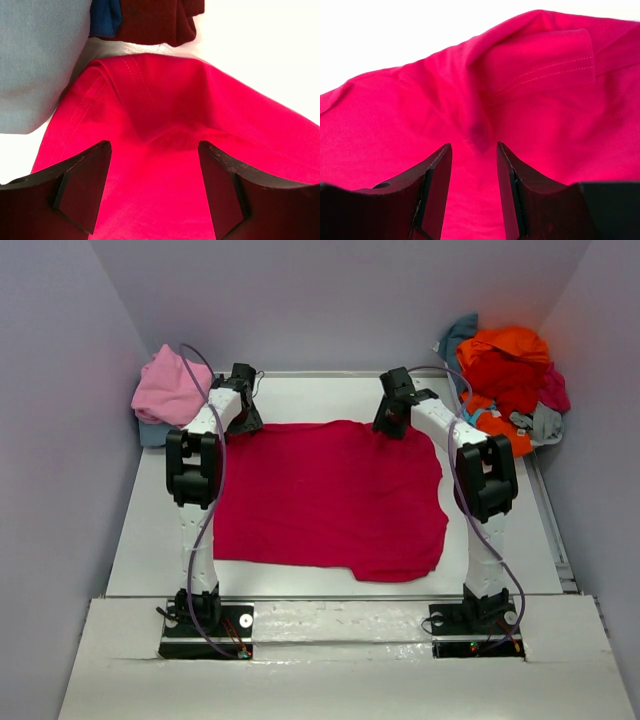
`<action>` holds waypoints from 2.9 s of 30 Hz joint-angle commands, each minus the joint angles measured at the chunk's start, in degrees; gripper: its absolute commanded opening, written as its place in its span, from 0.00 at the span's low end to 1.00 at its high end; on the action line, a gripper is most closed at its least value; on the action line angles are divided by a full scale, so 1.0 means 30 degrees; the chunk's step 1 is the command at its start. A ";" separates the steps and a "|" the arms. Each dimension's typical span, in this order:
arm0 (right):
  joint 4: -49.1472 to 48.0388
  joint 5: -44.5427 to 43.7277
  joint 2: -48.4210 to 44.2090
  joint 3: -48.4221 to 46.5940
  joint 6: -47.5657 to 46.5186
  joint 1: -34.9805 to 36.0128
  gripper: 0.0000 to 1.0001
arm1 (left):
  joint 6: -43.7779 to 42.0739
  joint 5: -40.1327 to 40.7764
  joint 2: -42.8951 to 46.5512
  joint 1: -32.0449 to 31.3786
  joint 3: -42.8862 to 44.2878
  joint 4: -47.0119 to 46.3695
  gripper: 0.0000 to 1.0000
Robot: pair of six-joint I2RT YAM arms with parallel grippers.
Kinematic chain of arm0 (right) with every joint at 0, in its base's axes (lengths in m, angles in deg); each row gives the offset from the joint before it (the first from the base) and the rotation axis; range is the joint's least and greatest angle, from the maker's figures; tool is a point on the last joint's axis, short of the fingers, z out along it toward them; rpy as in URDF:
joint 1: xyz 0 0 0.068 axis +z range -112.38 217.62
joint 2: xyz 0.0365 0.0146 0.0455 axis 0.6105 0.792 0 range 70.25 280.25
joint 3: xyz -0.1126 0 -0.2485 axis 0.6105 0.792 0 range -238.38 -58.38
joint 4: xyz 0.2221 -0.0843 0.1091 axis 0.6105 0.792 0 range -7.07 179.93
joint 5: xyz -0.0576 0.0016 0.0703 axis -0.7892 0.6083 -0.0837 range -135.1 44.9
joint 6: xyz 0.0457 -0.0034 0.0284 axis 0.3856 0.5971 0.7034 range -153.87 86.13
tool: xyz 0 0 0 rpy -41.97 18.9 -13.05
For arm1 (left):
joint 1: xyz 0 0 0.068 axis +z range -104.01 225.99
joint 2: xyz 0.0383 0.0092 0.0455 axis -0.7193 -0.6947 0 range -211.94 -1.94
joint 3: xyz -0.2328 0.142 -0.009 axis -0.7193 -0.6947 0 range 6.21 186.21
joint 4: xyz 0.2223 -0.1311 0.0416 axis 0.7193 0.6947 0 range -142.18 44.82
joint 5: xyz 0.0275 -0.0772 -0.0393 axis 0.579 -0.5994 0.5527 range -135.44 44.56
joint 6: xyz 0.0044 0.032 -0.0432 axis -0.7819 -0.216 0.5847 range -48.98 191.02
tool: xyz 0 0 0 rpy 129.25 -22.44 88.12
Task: Fold and stack the t-shirts
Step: Grap the side of the flattened tshirt furthest away from the robot with both arms
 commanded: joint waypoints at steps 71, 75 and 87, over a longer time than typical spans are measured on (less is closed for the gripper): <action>-0.1960 0.0959 -0.1297 0.3367 -0.0533 -0.0276 0.47 | 0.0857 0.1519 0.1588 0.0399 -0.2280 -0.2571 0.46; -0.1961 0.1047 -0.1297 0.3426 -0.0533 -0.0276 0.47 | 0.0770 0.1403 0.1589 0.0399 -0.2456 -0.2981 0.46; -0.1990 0.0784 -0.1414 0.3807 -0.0592 -0.0276 0.47 | 0.0828 0.1167 0.0797 0.0399 -0.2690 -0.3187 0.44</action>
